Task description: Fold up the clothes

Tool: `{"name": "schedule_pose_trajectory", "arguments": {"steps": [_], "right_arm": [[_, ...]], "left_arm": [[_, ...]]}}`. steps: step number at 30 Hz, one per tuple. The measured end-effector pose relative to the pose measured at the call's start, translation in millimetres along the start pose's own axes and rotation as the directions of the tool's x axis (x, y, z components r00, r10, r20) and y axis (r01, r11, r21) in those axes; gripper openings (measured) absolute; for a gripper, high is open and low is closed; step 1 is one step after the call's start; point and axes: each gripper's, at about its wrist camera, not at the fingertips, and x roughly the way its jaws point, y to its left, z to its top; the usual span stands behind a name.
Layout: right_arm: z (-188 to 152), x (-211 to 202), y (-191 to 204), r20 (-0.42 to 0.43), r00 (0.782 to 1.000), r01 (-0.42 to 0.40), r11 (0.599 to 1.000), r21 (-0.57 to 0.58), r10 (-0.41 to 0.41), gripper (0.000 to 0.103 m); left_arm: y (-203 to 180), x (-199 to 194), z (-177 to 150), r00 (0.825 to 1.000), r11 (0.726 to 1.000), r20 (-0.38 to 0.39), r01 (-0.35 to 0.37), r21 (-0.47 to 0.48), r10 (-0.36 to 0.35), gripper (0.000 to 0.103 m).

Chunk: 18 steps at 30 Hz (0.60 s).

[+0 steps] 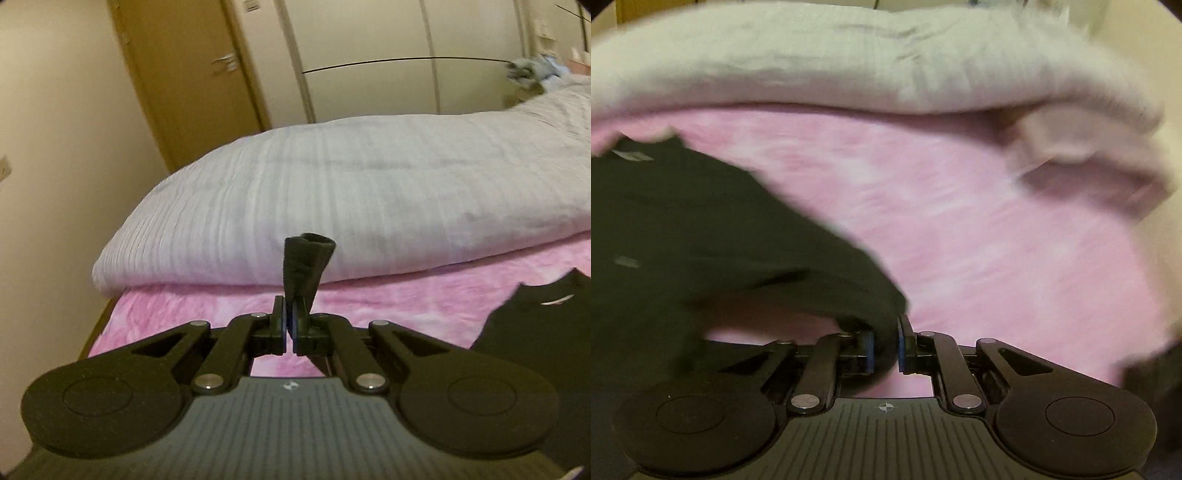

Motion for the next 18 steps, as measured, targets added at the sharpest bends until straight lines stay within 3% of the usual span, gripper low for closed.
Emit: {"name": "schedule_pose_trajectory", "arguments": {"steps": [3, 4, 8, 14, 18], "right_arm": [[-0.3, 11.6, 13.8, -0.045, 0.987, 0.147, 0.985, -0.095, -0.152, 0.029], [-1.5, 12.2, 22.5, -0.058, 0.979, 0.186, 0.976, -0.111, -0.193, 0.040], [-13.3, -20.1, 70.5, -0.034, 0.975, 0.215, 0.974, -0.065, -0.218, 0.059], [-43.2, -44.2, 144.1, -0.036, 0.985, 0.167, 0.983, -0.077, -0.170, 0.073], [-68.9, -62.4, 176.9, -0.113, 0.992, 0.045, 0.999, -0.016, -0.047, 0.073]], "left_arm": [[20.5, 21.4, -12.6, 1.000, 1.000, -0.013, -0.010, -0.014, 0.010, 0.001], [28.0, 26.7, -13.5, 1.000, 1.000, -0.011, -0.012, -0.012, 0.012, 0.001], [60.9, 46.2, -18.5, 1.000, 1.000, 0.001, -0.030, -0.002, 0.030, 0.001], [113.1, 76.2, -55.8, 0.995, 0.995, -0.065, -0.083, -0.061, 0.079, 0.001], [135.0, 85.4, -93.1, 0.983, 0.987, -0.161, -0.112, -0.119, 0.092, 0.007]]}}
